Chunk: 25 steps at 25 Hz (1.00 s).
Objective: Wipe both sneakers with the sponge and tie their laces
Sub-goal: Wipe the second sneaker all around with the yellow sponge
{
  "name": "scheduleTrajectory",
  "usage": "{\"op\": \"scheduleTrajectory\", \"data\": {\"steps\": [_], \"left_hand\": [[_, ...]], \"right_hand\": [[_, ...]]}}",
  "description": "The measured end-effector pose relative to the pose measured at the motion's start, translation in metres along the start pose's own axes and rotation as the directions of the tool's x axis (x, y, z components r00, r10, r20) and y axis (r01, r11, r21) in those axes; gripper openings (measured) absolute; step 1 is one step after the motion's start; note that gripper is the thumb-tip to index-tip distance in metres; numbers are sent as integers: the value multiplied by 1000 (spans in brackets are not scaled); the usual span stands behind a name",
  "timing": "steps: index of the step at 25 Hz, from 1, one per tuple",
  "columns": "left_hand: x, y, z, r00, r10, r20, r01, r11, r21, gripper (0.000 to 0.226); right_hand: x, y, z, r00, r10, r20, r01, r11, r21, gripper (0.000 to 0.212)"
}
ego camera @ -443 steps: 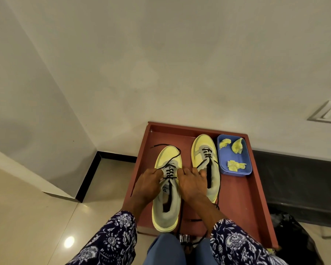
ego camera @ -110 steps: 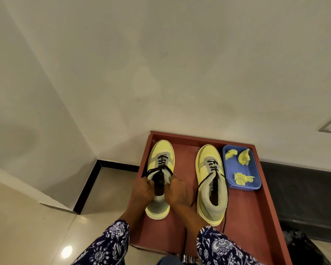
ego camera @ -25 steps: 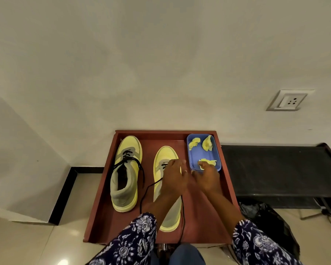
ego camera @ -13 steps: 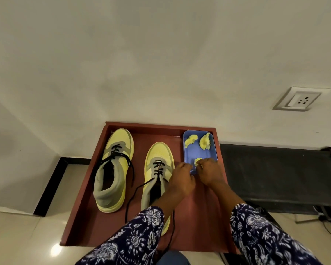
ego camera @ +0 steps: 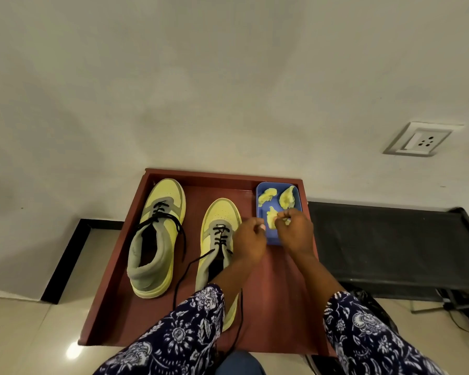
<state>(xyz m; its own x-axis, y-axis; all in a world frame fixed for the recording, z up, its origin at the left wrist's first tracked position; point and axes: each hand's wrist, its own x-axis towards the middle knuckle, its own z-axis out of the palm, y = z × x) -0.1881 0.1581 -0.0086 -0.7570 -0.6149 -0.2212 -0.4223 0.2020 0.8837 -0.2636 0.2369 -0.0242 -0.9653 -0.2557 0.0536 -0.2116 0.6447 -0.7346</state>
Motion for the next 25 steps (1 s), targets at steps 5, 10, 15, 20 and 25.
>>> {"op": "scheduleTrajectory", "data": {"steps": [5,10,15,20,25], "left_hand": [[2,4,-30,994,-99,-46,73,919,-387,20],[-10,3,-62,986,-156,62,162,790,-592,10],[-24,-10,-89,968,-246,54,222,732,-644,9],[-39,-28,-105,970,-190,154,243,815,-526,16],[-60,-55,-121,979,112,170,-135,983,128,10]], "right_hand": [[-14,-38,-4,991,72,115,-106,940,326,13],[-43,-61,8,948,90,306,-243,824,511,13],[-72,-76,14,892,28,452,-285,810,512,30],[-95,-76,15,909,83,409,-288,833,473,32],[-117,-48,19,915,333,229,-402,812,424,27]]}}
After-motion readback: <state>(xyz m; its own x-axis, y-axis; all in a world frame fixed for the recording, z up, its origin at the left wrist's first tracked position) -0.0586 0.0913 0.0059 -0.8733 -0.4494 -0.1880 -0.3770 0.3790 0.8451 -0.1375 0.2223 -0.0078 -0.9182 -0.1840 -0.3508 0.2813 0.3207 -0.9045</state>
